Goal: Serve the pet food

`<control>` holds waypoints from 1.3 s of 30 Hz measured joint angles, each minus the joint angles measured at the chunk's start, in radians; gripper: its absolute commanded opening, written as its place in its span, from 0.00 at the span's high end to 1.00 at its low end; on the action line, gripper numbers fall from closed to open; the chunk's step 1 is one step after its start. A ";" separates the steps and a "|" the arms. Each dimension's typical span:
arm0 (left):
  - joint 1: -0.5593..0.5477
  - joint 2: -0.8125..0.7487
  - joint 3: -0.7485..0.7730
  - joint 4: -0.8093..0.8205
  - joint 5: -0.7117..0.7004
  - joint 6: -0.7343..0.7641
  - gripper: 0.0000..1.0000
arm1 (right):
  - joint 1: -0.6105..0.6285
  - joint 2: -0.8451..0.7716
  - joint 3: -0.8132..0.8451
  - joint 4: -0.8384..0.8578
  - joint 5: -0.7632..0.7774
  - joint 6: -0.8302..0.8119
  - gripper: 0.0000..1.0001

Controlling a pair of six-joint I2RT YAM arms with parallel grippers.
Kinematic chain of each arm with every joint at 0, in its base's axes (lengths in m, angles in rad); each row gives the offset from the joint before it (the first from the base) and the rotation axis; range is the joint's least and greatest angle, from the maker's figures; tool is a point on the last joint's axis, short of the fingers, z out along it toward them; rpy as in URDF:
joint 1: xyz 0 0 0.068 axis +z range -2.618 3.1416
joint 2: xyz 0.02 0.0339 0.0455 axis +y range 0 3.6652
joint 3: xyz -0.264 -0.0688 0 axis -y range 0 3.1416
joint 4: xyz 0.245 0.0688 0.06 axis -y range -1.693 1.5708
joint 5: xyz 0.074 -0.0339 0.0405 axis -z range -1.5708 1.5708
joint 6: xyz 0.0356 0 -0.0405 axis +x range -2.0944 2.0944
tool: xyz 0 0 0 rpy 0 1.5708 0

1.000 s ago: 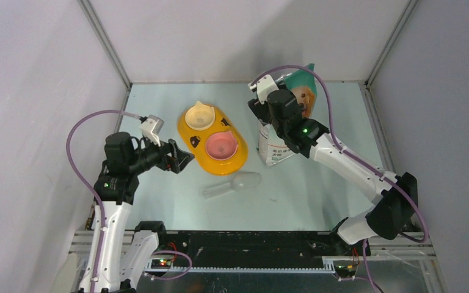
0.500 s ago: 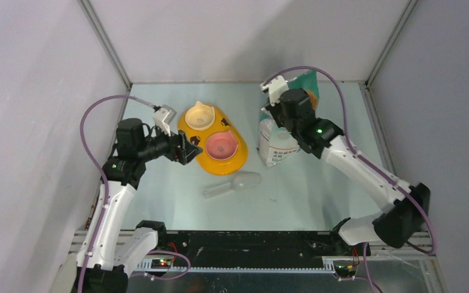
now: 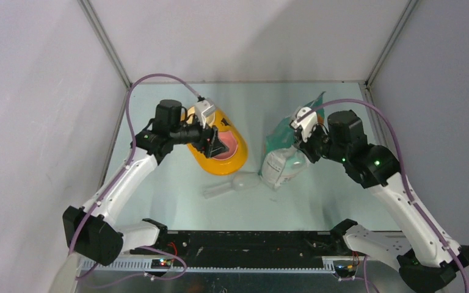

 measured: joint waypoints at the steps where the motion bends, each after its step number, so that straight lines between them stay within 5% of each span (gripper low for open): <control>1: -0.011 0.010 0.016 0.002 0.002 0.003 0.19 | -0.007 -0.013 0.000 -0.014 -0.026 -0.005 1.00; 7: -0.085 0.043 0.092 0.001 0.013 0.032 0.19 | -0.072 -0.050 0.000 -0.063 -0.153 -0.048 0.98; 11: -0.129 0.060 0.114 -0.021 0.018 0.063 0.19 | -0.107 -0.052 0.000 -0.080 -0.204 -0.060 0.46; 15: -0.153 0.090 0.155 -0.050 0.017 0.053 0.18 | -0.118 -0.065 0.001 -0.081 -0.259 -0.052 0.29; 21: -0.156 0.167 0.423 -0.082 -0.051 -0.102 0.18 | -0.132 -0.093 0.048 -0.097 -0.263 0.038 0.23; 27: -0.158 0.261 0.695 -0.023 -0.080 -0.376 0.26 | -0.250 -0.042 0.139 -0.029 -0.264 0.293 0.29; 39: -0.246 0.408 0.580 0.169 0.039 -0.758 0.51 | -0.305 0.117 0.187 0.133 -0.172 0.685 0.38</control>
